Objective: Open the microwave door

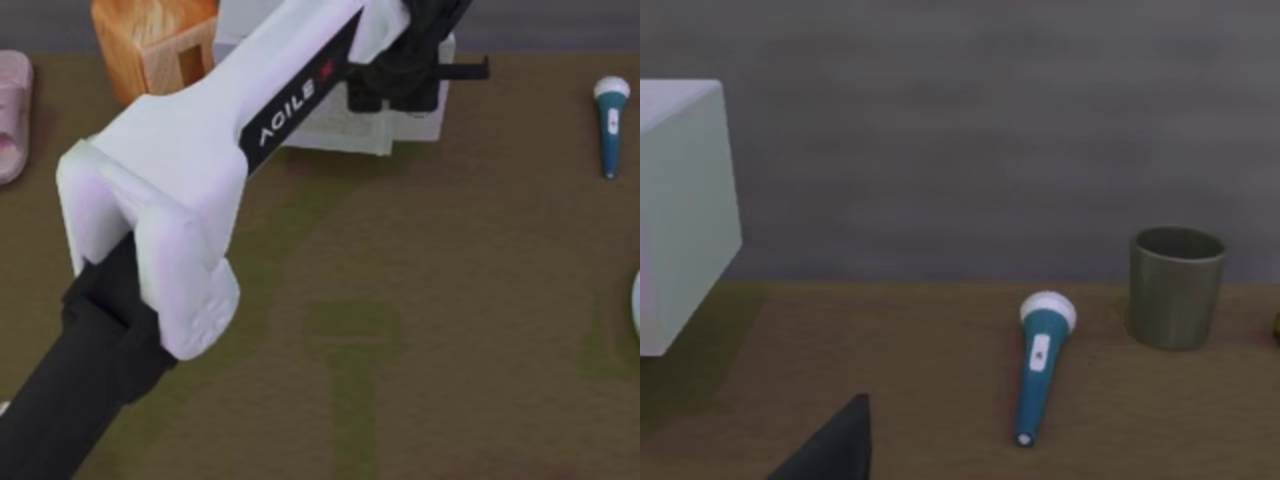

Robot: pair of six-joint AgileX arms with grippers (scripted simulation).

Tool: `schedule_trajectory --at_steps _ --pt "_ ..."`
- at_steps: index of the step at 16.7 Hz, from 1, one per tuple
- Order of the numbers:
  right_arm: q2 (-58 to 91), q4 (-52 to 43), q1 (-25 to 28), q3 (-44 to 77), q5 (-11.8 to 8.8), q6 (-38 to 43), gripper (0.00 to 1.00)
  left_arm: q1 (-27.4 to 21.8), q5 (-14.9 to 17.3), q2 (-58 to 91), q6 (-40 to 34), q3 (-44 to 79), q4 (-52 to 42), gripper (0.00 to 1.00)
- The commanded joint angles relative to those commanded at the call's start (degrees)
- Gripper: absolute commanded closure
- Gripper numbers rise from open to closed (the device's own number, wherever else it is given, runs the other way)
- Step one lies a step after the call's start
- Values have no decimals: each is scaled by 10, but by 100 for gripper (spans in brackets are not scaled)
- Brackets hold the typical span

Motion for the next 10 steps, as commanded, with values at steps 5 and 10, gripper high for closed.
schedule_trajectory --at_steps 5,10 --pt "0 0 0 0 0 0 0 -5 2 0 0 -10 8 100" --pt "0 0 0 0 0 0 0 0 11 -71 25 -137 74 100"
